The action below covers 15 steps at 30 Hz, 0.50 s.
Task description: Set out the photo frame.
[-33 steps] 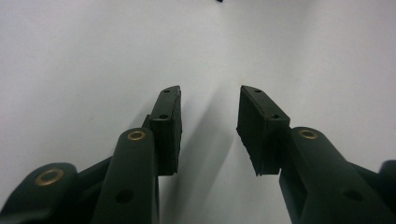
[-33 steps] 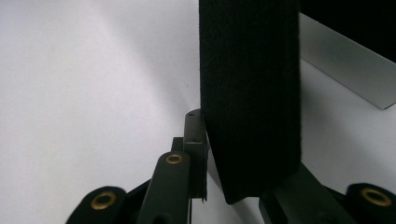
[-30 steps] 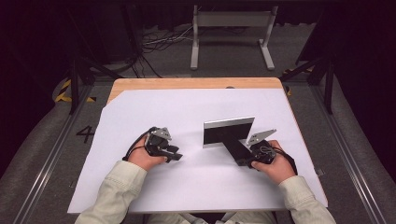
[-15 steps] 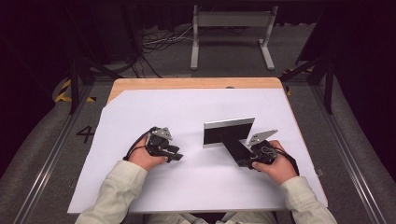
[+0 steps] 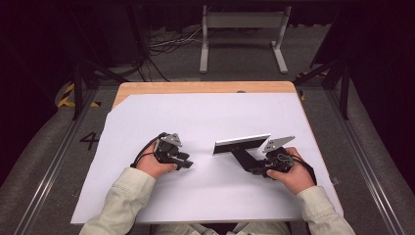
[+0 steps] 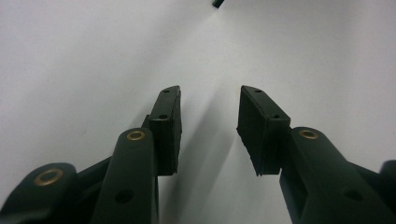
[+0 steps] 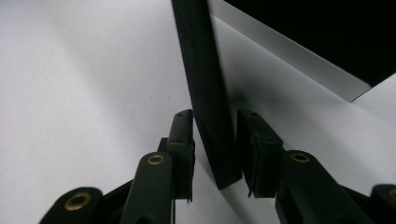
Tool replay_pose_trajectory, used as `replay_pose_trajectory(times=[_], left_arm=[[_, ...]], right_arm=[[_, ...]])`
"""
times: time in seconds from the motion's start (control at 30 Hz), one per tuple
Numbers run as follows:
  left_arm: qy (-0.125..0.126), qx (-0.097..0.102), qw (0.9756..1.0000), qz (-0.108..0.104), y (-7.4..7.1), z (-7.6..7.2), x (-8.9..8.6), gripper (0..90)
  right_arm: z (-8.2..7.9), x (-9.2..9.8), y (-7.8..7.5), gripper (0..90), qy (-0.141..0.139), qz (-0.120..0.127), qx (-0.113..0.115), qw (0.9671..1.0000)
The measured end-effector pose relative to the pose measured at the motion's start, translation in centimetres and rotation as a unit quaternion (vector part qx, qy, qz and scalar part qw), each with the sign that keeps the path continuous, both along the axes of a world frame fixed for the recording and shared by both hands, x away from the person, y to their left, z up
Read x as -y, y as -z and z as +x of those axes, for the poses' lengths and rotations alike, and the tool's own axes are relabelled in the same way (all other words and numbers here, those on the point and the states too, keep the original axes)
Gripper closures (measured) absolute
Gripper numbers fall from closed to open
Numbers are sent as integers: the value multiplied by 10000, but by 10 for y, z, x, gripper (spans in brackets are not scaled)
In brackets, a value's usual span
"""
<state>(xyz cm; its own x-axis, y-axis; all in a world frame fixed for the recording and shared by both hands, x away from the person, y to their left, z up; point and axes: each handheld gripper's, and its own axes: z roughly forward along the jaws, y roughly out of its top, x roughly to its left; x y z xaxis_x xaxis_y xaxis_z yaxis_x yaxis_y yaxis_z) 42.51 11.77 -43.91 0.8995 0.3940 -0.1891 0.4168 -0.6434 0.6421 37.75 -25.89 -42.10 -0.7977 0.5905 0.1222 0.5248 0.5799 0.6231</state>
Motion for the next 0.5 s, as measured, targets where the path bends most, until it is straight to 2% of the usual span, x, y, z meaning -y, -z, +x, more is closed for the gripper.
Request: replay_pose_trajectory(times=[0.23, 0.43, 0.5], left_arm=[[113, 109, 9999, -35, -1, 1, 7, 597], [242, 214, 9993, -212, -2, 3, 16, 597], [261, 306, 9988, -293, -2, 3, 18, 609]], right_arm=[[-5, 7, -8, 628, 66, 98, 120, 9999], [-11, 21, -19, 618, 223, 237, 257, 9991], [-13, 25, -22, 628, 221, 252, 307, 9990]])
